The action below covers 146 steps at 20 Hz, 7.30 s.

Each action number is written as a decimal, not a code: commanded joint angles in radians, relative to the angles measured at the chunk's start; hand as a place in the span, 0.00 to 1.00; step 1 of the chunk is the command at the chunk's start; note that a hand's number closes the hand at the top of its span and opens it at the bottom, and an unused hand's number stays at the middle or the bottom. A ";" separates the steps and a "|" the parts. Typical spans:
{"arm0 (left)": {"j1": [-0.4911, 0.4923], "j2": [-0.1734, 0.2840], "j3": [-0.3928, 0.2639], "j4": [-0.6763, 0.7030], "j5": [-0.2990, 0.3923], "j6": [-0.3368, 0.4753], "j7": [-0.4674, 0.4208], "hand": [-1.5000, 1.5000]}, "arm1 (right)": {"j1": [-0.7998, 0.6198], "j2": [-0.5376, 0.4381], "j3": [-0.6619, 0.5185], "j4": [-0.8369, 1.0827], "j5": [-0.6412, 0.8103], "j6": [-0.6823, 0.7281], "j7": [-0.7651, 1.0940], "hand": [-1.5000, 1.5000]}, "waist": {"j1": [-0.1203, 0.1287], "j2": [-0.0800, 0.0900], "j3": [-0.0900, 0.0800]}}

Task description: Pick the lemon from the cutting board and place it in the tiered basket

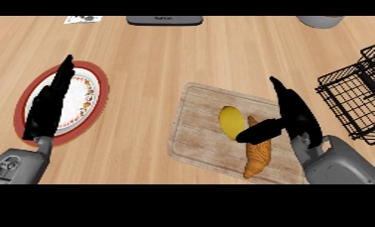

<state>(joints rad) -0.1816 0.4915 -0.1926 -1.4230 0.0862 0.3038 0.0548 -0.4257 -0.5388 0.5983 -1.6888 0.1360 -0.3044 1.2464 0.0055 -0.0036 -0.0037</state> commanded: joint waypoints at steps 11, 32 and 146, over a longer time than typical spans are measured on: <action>0.030 0.009 0.046 0.012 -0.003 -0.024 -0.027 0.50 | -0.110 0.129 0.030 0.121 0.146 0.086 0.241 0.00 | -0.013 -0.005 -0.001; -0.001 -0.047 0.059 0.027 -0.030 -0.039 -0.014 0.50 | -0.013 0.314 -0.053 0.252 0.247 0.133 0.207 0.00 | -0.014 0.002 0.003; -0.005 -0.170 0.221 0.025 -0.201 -0.192 -0.010 0.50 | -0.183 -0.456 -1.026 0.927 0.101 0.707 -1.688 0.00 | -0.008 0.004 0.004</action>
<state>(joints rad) -0.1589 0.3233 0.0160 -1.4268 -0.1102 0.1166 0.0448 -0.5971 -0.9487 -0.3646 -0.7691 0.2859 0.3724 -0.4628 0.0071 0.0014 0.0003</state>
